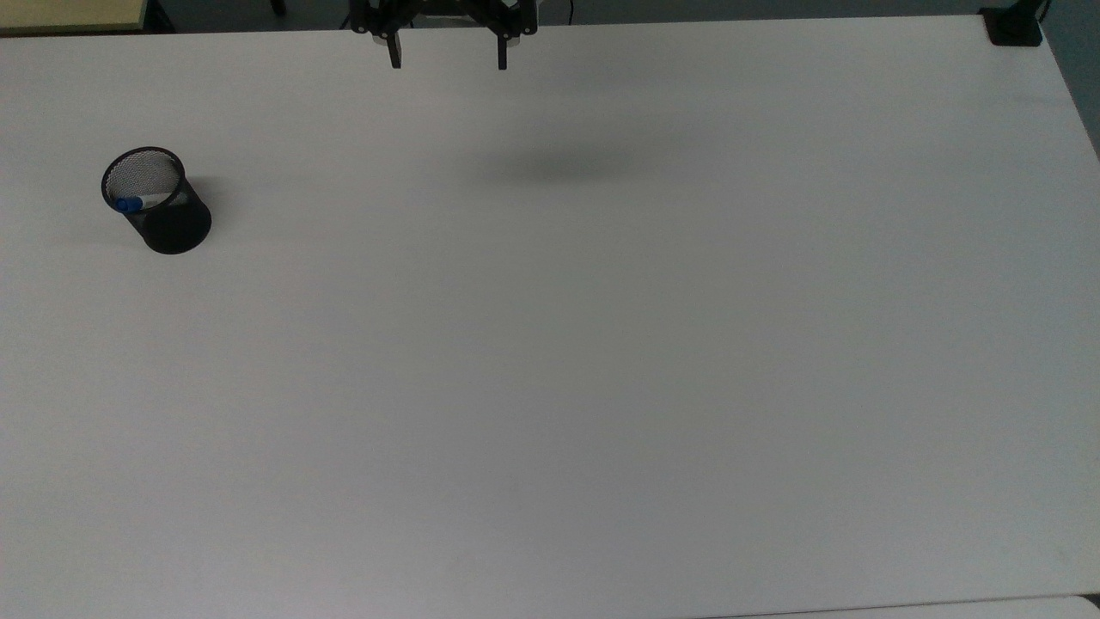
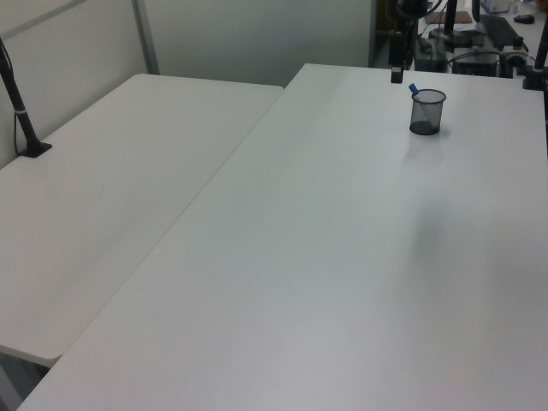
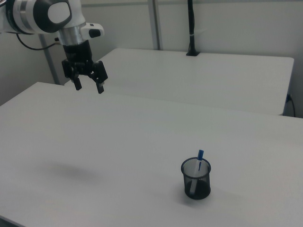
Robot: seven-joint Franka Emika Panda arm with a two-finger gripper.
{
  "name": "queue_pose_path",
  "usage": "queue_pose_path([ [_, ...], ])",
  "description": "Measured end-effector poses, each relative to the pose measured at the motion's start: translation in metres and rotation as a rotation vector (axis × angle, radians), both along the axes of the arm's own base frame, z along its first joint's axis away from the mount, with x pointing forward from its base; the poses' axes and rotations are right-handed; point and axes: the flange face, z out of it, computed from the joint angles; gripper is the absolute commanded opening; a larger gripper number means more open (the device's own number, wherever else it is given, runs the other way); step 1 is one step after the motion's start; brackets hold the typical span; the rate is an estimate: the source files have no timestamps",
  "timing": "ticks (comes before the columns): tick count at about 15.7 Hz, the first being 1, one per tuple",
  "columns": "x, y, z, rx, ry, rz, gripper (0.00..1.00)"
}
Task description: Remove the marker
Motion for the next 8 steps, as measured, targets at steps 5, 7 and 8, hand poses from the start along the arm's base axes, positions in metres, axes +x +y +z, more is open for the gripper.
queue_pose_path([
  [5,0.001,-0.024,0.0,-0.007,0.002,0.011,1.0],
  [7,0.001,-0.047,-0.001,-0.008,0.006,0.022,1.0],
  [8,0.001,-0.059,-0.001,-0.008,0.007,0.024,1.0],
])
